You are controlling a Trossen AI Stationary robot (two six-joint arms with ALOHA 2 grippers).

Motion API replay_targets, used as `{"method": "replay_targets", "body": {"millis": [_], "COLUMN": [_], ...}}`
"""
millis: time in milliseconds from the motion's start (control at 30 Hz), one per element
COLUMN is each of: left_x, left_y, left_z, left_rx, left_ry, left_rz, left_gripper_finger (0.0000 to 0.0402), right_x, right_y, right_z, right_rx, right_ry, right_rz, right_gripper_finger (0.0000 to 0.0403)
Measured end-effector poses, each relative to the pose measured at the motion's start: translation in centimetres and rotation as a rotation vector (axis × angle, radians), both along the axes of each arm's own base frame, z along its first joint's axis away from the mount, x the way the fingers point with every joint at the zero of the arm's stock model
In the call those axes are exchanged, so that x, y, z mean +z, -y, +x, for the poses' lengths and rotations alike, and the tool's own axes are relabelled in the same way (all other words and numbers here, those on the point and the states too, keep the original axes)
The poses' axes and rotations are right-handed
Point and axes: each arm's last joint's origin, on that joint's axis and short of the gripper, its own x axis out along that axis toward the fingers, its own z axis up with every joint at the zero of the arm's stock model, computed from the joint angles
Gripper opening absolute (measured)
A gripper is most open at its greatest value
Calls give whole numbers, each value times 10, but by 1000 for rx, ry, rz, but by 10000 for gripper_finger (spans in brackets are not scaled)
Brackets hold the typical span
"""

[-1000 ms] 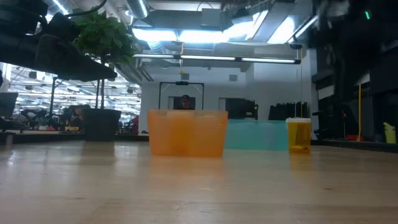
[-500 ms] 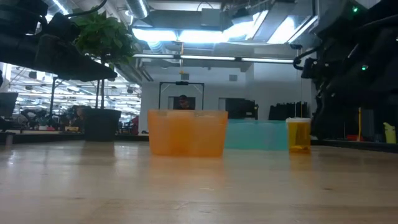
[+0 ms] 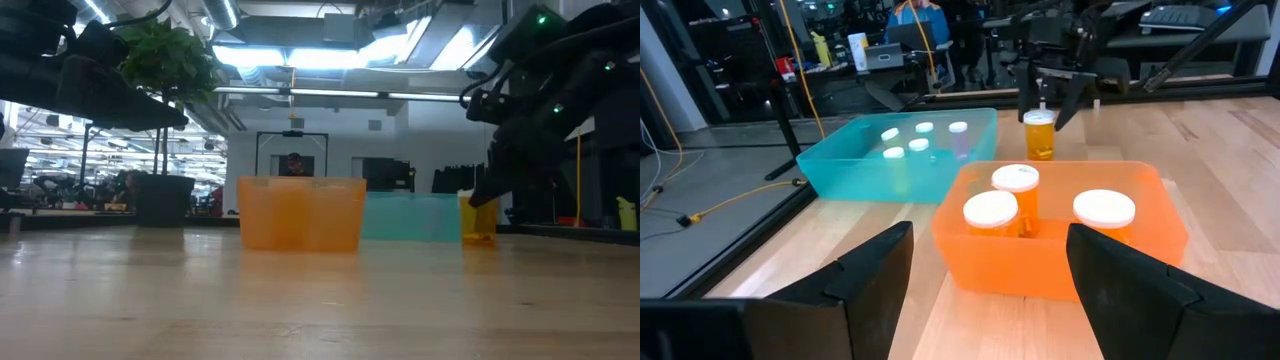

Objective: Pick and place medicine bottles into bin by pill shape (circle, oval)
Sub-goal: Put the orange capsule bottle into the orange bin

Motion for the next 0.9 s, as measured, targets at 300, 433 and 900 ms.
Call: {"method": "replay_targets", "body": {"millis": [300,433,900], "left_x": [0,0,0], "left_y": [0,0,0], "left_z": [0,0,0], "left_rx": [0,0,0], "left_ry": [-1,0,1], "left_rz": [0,0,0], "left_gripper_finger": [257,257,257], "right_x": [-10,-8,39], "right_y": [4,4,-1], "right_z": [5,8,39], "right_rx": [-10,-9,103], "right_ry": [-38,-6,131], "right_rz": [8,8,65], "right_gripper_finger": [277,268,200]}}
